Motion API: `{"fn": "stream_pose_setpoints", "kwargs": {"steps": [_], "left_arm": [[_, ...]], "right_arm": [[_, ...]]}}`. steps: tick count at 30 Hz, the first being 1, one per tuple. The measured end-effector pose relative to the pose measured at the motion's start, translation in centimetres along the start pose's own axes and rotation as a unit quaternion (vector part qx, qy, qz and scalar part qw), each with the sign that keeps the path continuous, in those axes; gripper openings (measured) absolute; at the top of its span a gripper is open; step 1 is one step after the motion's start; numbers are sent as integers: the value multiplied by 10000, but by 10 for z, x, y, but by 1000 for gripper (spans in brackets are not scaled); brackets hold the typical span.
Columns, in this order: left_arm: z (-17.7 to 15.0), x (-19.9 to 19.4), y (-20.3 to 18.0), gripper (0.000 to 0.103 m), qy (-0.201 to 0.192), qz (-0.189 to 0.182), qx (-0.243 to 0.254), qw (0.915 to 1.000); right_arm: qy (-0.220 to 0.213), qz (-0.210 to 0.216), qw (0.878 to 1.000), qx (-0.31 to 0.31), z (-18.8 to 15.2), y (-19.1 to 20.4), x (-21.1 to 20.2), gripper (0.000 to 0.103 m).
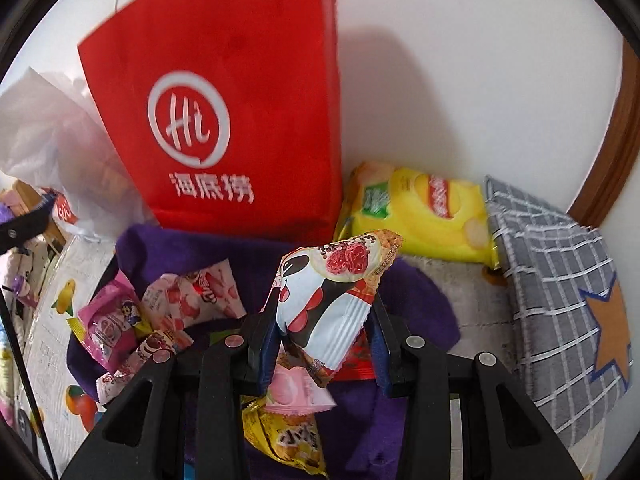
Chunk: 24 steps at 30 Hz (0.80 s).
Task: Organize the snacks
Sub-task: 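Lower both packets onto the purple towel and open both tools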
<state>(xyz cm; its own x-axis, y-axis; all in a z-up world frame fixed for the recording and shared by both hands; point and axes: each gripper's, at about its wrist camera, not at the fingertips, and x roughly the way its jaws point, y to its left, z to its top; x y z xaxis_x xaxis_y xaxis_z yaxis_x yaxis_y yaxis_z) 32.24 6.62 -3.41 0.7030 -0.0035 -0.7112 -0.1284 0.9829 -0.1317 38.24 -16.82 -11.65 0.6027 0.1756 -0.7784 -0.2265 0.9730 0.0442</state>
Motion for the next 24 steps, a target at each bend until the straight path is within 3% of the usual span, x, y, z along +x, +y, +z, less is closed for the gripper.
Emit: {"fn": "stream_pose_setpoints", "kwargs": {"steps": [9,15,17,24], "left_arm": [[0,0,-3,42,43,13,54,10000],[-1,2,-6,42,100,48,122,9999],[-2,3,-8,42,115,67,162,9998],[-5,18,-15,42,313,128,242,9991]], "right_arm": [[363,29,9993,40,-4,1,20,40],[647,72,9978,109,-6,-3,26,48],[644,112,9978,127,-5,-5,24,52],[483,-7,9988,-73,-1,-4,-1,53]]}}
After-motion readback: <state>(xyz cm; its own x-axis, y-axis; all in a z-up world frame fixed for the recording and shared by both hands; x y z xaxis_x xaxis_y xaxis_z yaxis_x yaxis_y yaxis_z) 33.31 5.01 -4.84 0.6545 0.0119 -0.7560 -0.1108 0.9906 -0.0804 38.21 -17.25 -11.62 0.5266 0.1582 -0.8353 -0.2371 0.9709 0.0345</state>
